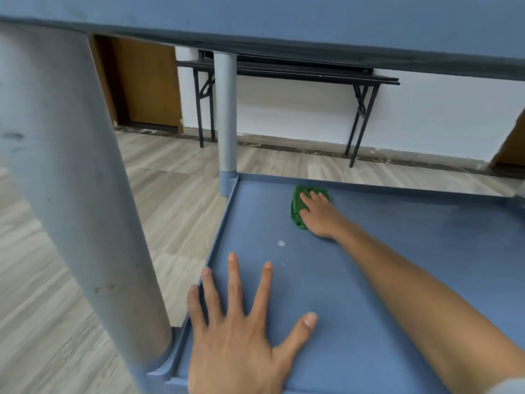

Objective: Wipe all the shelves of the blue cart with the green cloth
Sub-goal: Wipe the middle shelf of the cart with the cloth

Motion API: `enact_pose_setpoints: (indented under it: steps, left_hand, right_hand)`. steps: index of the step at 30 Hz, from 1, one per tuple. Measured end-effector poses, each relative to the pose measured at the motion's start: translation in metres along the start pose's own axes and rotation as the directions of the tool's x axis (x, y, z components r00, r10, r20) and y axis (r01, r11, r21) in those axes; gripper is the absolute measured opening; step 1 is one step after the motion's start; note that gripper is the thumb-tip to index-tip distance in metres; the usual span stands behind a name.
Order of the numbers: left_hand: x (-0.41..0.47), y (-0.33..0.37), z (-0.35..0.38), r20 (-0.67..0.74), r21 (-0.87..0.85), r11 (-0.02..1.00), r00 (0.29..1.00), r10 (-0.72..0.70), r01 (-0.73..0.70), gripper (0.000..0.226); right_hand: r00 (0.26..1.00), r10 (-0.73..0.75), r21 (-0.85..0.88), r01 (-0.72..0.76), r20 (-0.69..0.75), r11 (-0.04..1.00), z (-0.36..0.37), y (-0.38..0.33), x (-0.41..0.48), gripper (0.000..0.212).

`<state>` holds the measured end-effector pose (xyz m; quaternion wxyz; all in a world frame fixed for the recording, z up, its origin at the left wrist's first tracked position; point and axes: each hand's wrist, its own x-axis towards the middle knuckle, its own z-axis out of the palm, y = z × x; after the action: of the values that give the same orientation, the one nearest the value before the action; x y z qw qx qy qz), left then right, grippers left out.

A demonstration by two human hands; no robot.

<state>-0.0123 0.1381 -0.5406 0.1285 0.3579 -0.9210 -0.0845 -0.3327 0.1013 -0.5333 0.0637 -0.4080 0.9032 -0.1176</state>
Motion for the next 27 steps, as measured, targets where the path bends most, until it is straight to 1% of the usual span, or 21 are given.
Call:
enact_pose_setpoints:
  steps: [2, 5, 7, 10, 12, 16, 18, 24, 27]
  left_hand:
    - [0.001, 0.003, 0.001, -0.035, 0.051, 0.999, 0.999, 0.011, -0.009, 0.09]
    - [0.006, 0.002, -0.003, -0.047, 0.069, 0.998, 0.999, 0.01, -0.006, 0.091]
    - [0.008, 0.002, -0.003, -0.054, 0.082, 0.997, 0.998, 0.018, -0.013, 0.09]
    - [0.008, 0.002, 0.0, -0.096, 0.054, 0.999, 0.995, 0.001, 0.004, 0.092]
    - [0.008, 0.001, 0.002, -0.104, 0.016, 1.0, 0.995, 0.004, -0.002, 0.091]
    - [0.001, -0.006, 0.01, -0.006, -0.059, 0.998, 0.999, -0.032, 0.031, 0.1]
    - [-0.001, -0.009, 0.012, -0.016, -0.089, 0.995, 0.999, -0.04, 0.038, 0.1]
    - [-0.003, -0.008, 0.005, 0.008, -0.089, 0.995, 0.999, -0.033, 0.033, 0.104]
    - [-0.003, -0.007, 0.003, 0.029, -0.105, 0.994, 0.999, -0.031, 0.034, 0.107]
  right_hand:
    - [1.0, -0.004, -0.006, 0.004, 0.01, 1.0, -0.001, 0.003, 0.023, 0.059]
    - [1.0, 0.014, -0.015, -0.014, 0.011, 1.0, -0.001, 0.006, 0.048, 0.059]
    - [1.0, 0.016, -0.019, -0.016, 0.008, 1.0, 0.0, 0.004, 0.051, 0.06]
    - [0.999, 0.033, -0.026, -0.033, 0.008, 0.999, 0.001, 0.0, 0.034, 0.06]
    - [0.999, 0.032, -0.027, -0.031, 0.02, 0.999, 0.002, -0.004, 0.013, 0.06]
    - [0.999, -0.004, -0.04, 0.006, 0.047, 0.999, 0.01, -0.016, -0.057, 0.061]
    - [0.998, -0.039, -0.042, 0.041, 0.053, 0.998, 0.012, -0.022, -0.103, 0.061]
    - [0.982, -0.189, -0.053, 0.189, 0.014, 0.98, 0.024, -0.027, -0.25, 0.064]
    - [0.982, -0.187, -0.06, 0.188, 0.023, 0.98, 0.026, -0.03, -0.283, 0.063]
